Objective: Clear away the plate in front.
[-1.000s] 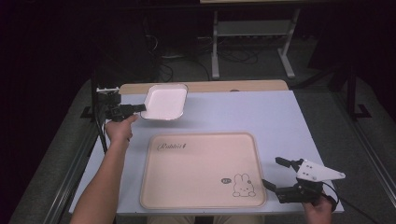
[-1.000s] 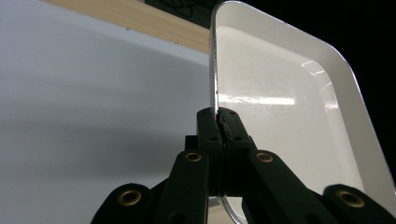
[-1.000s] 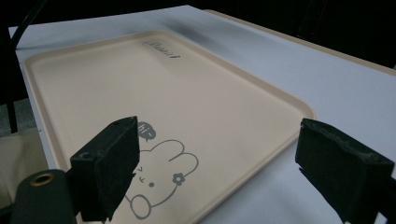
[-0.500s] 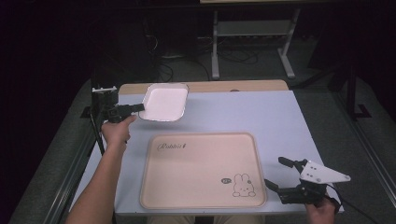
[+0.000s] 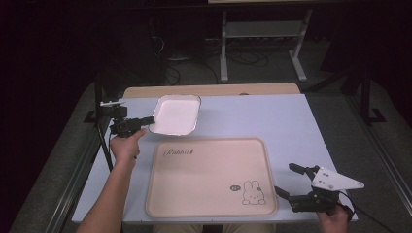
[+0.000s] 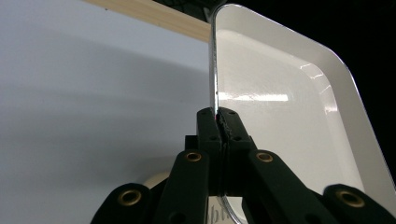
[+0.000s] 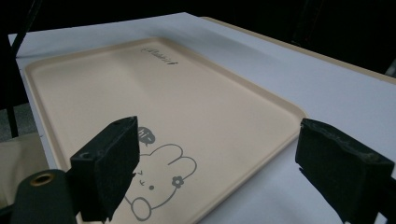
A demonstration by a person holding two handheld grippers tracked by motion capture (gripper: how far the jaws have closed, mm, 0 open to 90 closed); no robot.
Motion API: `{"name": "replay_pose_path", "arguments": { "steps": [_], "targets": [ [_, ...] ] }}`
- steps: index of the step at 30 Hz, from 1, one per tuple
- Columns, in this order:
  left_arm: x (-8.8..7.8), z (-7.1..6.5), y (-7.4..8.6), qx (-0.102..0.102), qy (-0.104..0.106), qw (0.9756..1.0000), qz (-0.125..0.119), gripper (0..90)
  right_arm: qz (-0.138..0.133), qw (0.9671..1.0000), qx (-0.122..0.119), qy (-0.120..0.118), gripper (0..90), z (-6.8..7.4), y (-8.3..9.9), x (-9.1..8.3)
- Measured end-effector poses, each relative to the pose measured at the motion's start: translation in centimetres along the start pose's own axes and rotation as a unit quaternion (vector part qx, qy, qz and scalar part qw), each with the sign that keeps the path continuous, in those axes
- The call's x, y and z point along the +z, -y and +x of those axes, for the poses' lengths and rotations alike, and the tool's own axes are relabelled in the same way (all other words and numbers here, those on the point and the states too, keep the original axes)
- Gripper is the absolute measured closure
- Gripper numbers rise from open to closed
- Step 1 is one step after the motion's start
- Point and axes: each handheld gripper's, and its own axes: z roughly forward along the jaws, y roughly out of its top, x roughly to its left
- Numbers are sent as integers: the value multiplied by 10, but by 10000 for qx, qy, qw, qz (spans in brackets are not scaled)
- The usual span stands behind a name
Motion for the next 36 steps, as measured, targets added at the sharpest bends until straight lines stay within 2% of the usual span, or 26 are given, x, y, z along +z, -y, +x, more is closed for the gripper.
{"name": "replay_pose_path", "arguments": {
  "steps": [19,32,36],
  "targets": [
    [7,4,40,-184,-77,9998,76,890,25,10000,7,-16,129,1,0,2],
    [-3,2,57,-219,-186,9996,-35,890,34,10000,32,2,129,1,1,2],
    [-5,1,62,-240,-180,9995,-73,890,88,10000,-35,-30,129,3,0,5]
  ]
}}
